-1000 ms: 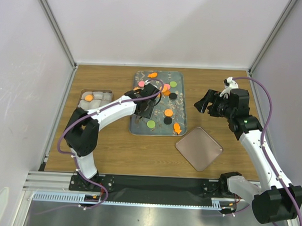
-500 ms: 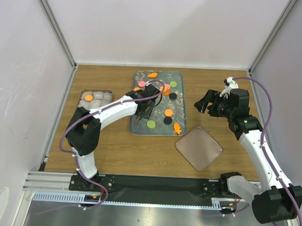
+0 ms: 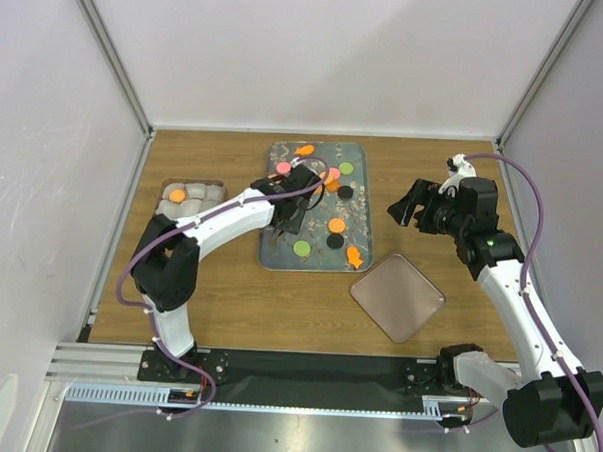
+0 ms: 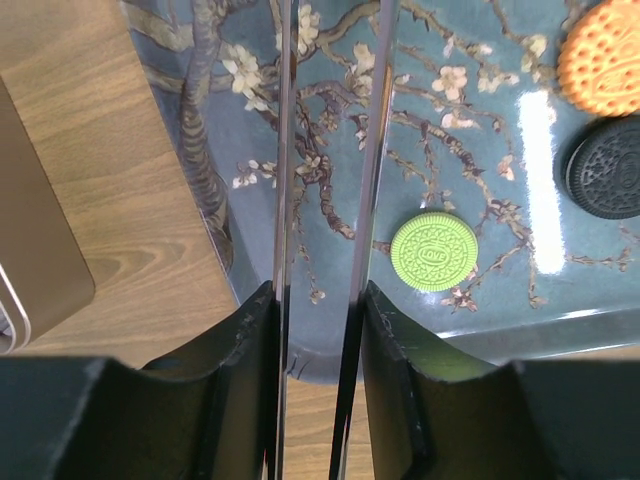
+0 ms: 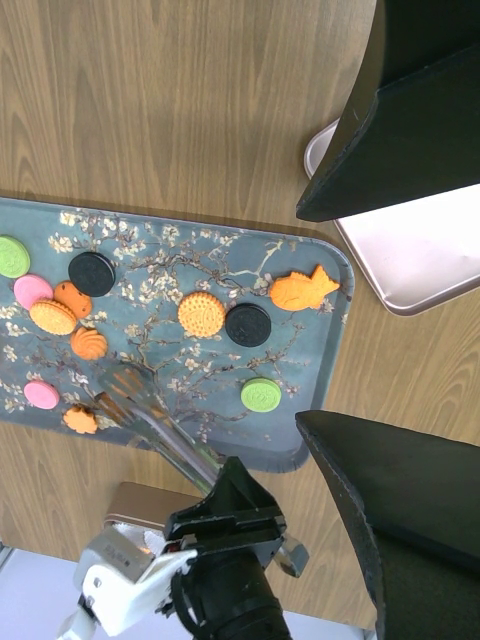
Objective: Pack the cookies
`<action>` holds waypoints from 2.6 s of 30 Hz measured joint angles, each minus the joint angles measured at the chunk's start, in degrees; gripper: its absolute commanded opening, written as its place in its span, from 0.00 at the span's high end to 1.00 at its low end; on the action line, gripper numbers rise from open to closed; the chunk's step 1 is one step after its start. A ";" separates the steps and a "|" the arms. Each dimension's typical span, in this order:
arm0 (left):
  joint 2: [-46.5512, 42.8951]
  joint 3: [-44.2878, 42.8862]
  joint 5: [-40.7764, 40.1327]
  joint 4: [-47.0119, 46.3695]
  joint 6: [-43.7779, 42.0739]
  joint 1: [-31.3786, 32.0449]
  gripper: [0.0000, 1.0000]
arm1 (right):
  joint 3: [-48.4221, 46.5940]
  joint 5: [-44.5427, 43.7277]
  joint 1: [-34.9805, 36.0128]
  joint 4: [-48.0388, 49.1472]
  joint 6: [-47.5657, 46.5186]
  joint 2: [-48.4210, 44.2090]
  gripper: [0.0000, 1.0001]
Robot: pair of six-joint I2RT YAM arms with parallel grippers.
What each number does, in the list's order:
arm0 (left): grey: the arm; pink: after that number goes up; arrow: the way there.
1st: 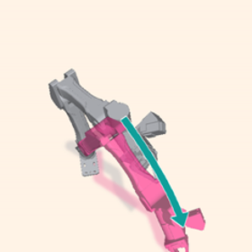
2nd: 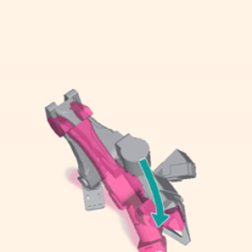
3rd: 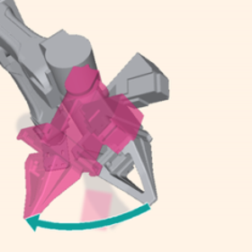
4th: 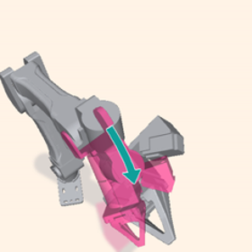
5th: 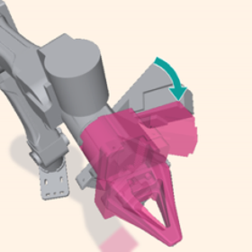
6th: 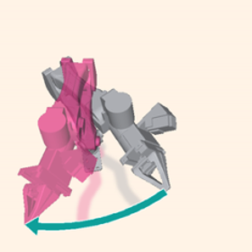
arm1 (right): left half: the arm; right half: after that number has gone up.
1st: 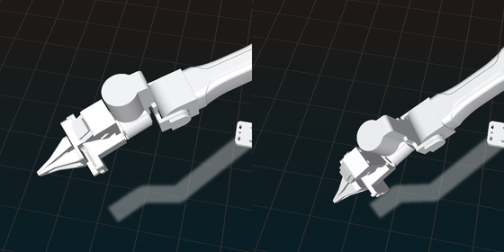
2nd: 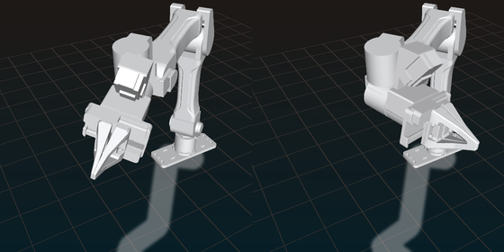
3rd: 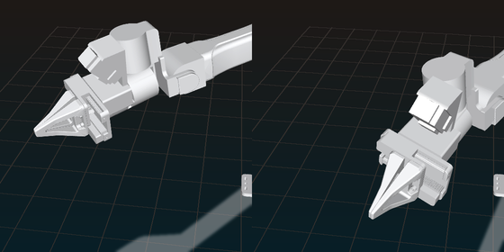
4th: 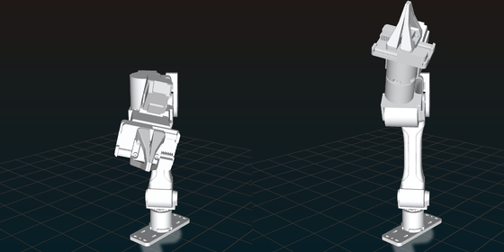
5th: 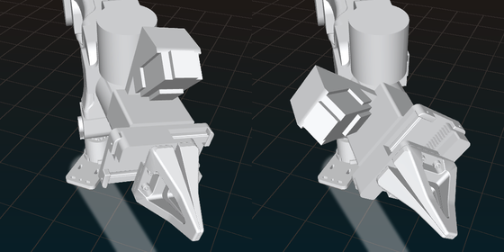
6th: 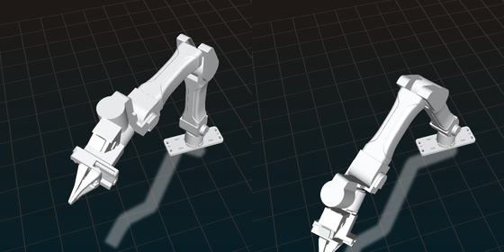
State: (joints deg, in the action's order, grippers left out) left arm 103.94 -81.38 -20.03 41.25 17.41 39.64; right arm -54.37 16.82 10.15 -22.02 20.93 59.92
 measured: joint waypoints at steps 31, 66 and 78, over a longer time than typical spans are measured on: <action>-26.45 16.87 3.41 -0.11 -0.02 -32.63 0.58 | 0.00 0.17 0.00 0.00 0.00 0.00 0.17; -18.56 17.29 8.28 -5.09 -1.05 -38.84 0.55 | 0.00 0.17 0.17 0.02 0.00 0.00 0.17; -17.53 17.03 8.22 -5.03 -1.53 -38.93 0.49 | 0.00 0.17 0.28 0.02 0.00 0.00 0.17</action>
State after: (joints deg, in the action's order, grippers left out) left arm 86.41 -64.36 -11.81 36.23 15.88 0.71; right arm -54.37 16.99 10.44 -22.00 20.93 59.92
